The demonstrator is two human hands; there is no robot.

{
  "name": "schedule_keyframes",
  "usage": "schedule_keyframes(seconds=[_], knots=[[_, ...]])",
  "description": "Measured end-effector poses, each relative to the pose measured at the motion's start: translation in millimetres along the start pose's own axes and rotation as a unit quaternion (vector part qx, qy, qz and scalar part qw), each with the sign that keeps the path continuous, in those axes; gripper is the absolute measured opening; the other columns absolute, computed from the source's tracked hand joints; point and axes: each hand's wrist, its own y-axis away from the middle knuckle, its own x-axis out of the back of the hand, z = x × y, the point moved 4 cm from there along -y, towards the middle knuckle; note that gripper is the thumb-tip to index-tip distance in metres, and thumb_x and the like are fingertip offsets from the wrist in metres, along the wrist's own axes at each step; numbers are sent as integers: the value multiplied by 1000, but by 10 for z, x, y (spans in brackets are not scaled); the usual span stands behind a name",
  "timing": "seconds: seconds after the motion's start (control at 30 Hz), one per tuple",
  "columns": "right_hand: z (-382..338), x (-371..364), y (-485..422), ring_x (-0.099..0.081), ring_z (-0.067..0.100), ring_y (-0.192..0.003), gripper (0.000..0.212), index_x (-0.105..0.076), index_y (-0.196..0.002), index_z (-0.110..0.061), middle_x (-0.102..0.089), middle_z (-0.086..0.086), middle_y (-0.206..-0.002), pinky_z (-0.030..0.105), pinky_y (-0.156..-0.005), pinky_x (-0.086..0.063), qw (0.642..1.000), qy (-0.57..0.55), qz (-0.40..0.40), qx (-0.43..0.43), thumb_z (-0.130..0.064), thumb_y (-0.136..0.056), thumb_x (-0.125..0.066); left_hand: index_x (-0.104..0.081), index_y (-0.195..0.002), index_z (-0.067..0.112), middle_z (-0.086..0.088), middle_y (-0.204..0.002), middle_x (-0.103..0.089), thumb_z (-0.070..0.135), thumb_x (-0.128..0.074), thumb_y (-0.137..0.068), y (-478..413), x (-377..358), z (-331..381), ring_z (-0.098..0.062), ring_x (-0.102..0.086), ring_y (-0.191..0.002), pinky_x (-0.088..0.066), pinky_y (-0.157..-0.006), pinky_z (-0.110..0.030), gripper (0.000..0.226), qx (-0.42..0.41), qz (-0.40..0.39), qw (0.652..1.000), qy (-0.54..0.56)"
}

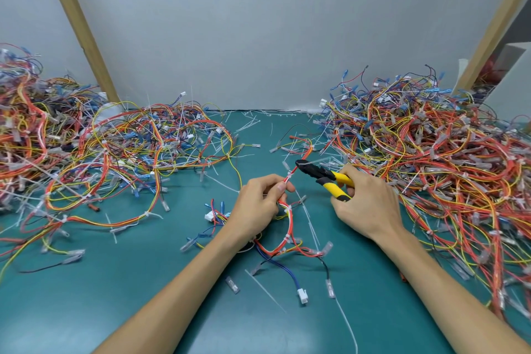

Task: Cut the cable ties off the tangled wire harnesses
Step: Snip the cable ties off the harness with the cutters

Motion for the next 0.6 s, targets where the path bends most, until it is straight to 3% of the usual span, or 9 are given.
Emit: schedule_keyframes(seconds=[0.2,0.37,0.6], knots=[[7,28,-16,-52,25,-85,37,-58,-101,-25,-59,-4,-87,36,-74,-37,998,5,57,32,-32,-70,-77,-68,-89,17,11,-59,-50,15,-44,-103,-5,-10,-20,-9,-38,-47,-37,-56,-28,28,4,-1,1000,19],[78,21,-33,-48,26,-87,44,-61,-108,-23,-63,-1,-96,33,-73,-27,996,8,92,-3,-26,-68,-79,-68,-89,19,12,-59,-50,16,-44,-103,-5,-7,-17,-8,-38,-47,-38,-54,-26,28,1,-3,1000,19],[116,41,-43,-50,26,-96,47,-62,-113,-23,-65,0,-108,38,-84,-38,994,-30,91,-48,-25,-70,-79,-68,-89,19,11,-59,-49,15,-44,-103,13,-3,9,-8,-37,-48,-38,-55,-29,28,-2,-3,1000,14]])
